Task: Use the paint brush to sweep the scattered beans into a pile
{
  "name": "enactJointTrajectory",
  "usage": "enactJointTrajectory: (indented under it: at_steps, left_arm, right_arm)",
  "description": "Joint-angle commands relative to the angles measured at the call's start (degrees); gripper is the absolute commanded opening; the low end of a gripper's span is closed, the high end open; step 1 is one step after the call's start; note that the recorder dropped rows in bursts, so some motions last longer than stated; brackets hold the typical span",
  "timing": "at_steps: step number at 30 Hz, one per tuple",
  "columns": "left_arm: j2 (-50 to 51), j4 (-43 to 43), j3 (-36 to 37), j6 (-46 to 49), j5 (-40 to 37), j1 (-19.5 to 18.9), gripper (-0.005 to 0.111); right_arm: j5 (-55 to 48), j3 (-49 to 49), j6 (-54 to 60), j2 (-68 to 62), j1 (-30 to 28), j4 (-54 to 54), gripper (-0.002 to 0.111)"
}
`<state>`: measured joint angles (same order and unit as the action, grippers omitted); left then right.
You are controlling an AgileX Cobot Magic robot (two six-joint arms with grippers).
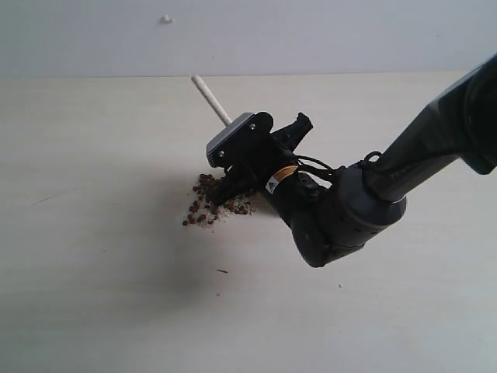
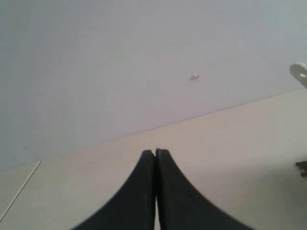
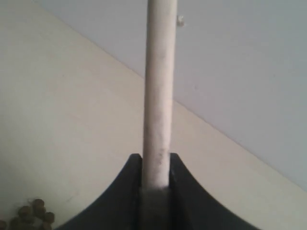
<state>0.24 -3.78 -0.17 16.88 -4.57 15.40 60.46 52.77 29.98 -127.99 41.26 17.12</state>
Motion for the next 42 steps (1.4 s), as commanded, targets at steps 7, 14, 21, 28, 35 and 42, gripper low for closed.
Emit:
enactJointTrajectory:
  at_steps: [7, 14, 21, 28, 35, 42]
  left_arm:
    - [-0.2, 0.0, 0.2, -0.5, -0.1, 0.0, 0.000]
    - [-0.2, 0.0, 0.2, -0.5, -0.1, 0.0, 0.000]
    - [-0.2, 0.0, 0.2, -0.5, -0.1, 0.0, 0.000]
    - [-0.2, 0.0, 0.2, -0.4, -0.1, 0.0, 0.000]
    - [-0.2, 0.0, 0.2, -0.4, -0.1, 0.0, 0.000]
    - [-0.2, 0.0, 0.2, -0.4, -0.1, 0.0, 0.000]
  right_arm:
    - [-3.6, 0.6, -3.2, 0.0, 2.4, -1.5, 0.000]
    - [-7.4, 5.7, -13.4, 0.0, 3.4, 3.6, 0.000]
    - [-2.8, 6.5, -15.3, 0.0, 3.4, 9.2, 0.000]
    - [3.2, 6.5, -5.3, 3.5, 3.4, 17.5, 0.000]
    - [1.9, 0.1, -4.6, 13.2, 3.4, 17.7, 0.000]
    - [-46.0, -7.7, 4.9, 31.2, -5.3, 22.9, 0.000]
